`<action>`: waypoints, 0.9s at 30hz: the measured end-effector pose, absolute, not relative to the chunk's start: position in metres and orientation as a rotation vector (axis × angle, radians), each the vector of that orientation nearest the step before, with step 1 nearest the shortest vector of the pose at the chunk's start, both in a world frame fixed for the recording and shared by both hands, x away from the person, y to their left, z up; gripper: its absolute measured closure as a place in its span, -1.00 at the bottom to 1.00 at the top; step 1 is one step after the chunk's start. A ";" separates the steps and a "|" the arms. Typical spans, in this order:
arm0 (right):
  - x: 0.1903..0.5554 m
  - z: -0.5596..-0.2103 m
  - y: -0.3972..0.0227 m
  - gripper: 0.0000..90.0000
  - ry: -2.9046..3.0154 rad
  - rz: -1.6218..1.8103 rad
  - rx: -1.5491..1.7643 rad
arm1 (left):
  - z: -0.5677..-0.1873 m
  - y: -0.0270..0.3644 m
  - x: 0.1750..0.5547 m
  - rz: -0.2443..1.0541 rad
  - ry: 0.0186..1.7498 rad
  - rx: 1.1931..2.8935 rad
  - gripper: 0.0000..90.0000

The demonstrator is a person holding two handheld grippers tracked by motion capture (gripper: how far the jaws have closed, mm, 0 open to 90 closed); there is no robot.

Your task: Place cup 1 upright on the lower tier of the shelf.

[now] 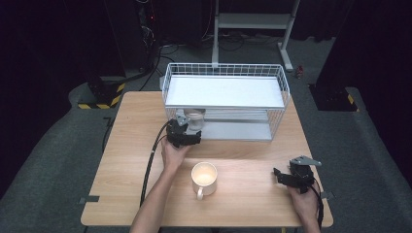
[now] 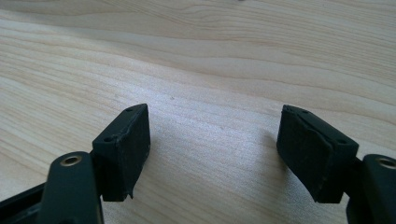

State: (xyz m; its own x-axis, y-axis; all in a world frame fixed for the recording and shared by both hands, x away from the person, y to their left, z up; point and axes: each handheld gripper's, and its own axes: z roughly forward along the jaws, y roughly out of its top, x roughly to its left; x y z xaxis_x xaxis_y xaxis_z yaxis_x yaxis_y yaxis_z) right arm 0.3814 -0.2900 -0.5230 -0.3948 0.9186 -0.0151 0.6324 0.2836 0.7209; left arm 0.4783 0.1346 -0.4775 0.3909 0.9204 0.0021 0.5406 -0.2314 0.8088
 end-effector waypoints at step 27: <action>0.381 -0.523 -0.290 -0.42 2.128 0.894 1.392 | -0.484 0.170 0.425 0.563 1.266 1.842 -0.67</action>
State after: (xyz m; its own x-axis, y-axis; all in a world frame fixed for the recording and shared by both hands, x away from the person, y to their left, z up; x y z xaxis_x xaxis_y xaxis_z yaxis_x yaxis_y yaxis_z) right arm 0.3815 -0.2900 -0.5231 -0.3948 0.9186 -0.0152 0.6323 0.2837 0.7209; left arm 0.4247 0.1697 -0.4843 0.3967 0.9143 -0.0821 0.5517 -0.1660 0.8174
